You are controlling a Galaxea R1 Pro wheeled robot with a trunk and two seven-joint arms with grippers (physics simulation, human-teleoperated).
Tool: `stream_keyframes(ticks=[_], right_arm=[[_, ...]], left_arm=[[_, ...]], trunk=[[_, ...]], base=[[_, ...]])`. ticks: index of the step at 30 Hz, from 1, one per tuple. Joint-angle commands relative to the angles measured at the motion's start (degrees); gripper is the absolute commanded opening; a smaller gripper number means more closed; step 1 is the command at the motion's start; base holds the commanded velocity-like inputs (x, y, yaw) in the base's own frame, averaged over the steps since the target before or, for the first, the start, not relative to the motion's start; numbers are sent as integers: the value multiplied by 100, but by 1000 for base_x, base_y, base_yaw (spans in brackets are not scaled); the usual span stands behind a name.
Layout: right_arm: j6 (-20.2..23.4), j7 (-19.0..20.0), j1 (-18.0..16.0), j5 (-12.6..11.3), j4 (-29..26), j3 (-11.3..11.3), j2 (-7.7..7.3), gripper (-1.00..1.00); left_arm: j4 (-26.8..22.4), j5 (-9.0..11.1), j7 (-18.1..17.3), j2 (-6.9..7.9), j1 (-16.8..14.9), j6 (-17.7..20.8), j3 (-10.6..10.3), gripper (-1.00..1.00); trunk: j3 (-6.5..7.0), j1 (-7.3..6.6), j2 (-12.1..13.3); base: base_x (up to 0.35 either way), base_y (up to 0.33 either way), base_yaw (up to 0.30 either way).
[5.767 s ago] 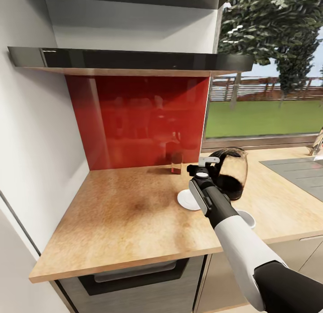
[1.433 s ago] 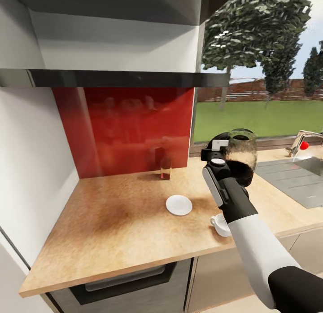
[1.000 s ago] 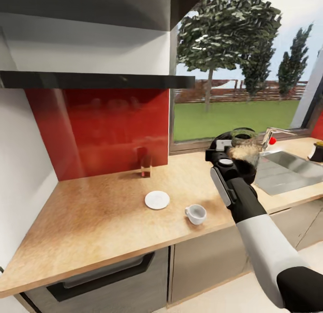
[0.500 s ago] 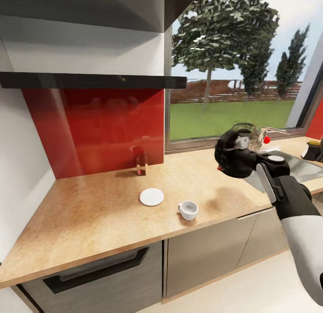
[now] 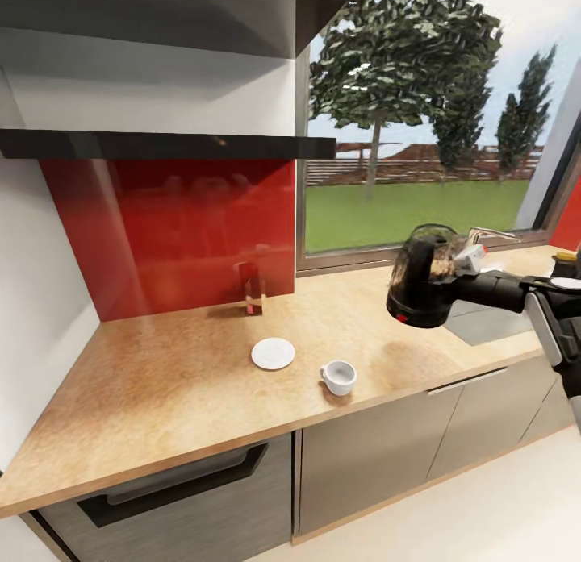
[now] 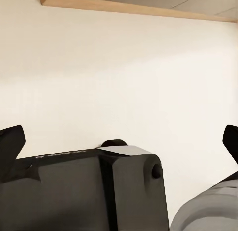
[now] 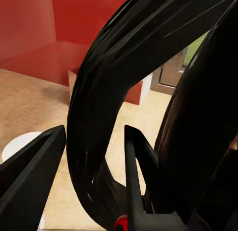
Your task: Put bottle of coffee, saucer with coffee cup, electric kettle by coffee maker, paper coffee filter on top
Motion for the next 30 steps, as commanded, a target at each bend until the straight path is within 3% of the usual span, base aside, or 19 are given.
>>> stream_keyframes(ticks=[1, 23, 30], right_arm=[[33, 40, -4, -53, 1, -15, -6, -100], [39, 332, 2, -57, -9, -65, -70, -100], [39, 852, 2, -54, -9, -65, -205, -100]], left_arm=[[4, 34, -8, 1, -4, -38, -48, 100], [4, 34, -8, 1, -4, -38, -50, 100], [4, 34, -9, 1, -5, -38, -51, 100]], trunk=[[-7, 0, -5], [-7, 0, -5], [-7, 0, -5]], base=[[0, 0, 0], [0, 0, 0], [0, 0, 0]])
